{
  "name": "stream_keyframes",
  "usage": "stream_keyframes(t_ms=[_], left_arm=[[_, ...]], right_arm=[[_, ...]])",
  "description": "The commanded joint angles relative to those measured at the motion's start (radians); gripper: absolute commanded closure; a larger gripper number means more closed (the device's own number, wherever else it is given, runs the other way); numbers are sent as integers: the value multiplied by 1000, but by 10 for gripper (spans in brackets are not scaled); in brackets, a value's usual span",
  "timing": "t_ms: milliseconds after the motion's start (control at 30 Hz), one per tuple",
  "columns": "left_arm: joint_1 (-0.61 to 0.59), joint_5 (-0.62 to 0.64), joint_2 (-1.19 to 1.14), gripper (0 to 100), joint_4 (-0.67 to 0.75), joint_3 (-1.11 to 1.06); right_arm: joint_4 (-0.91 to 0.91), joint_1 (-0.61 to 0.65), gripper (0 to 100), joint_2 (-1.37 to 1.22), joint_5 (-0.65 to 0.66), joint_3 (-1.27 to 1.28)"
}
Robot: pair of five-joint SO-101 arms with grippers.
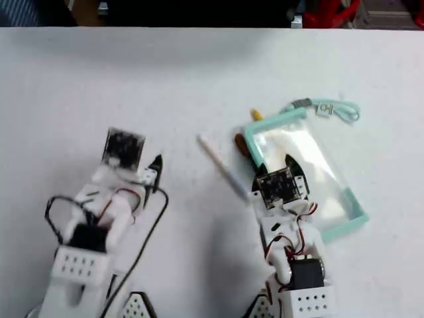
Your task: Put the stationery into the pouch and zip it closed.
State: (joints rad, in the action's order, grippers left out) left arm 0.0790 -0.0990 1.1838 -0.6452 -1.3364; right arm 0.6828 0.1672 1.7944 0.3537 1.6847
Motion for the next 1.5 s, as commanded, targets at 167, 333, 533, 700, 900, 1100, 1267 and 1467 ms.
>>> stream_keyframes(t_ms=[167,333,533,700,900,1100,1267,1467], left_arm=[[-44,57,-417,823,167,100],[-42,61,-493,823,152,132],[-41,61,-515,826,175,130],[-41,61,-516,827,175,130],[-41,61,-516,827,178,129],[-19,61,-516,828,180,120],[-12,61,-516,828,180,120],[-10,61,-516,828,180,120]], right_arm=[[19,-28,816,-1,2,-20],[136,-38,816,-1,2,-117],[226,-42,816,-54,18,-261],[271,-42,816,-358,75,-491],[484,-82,817,-872,78,-980],[536,-225,819,-1181,77,-1316],[463,-318,818,-1395,83,-1496],[328,-341,815,-1722,78,-1679]])
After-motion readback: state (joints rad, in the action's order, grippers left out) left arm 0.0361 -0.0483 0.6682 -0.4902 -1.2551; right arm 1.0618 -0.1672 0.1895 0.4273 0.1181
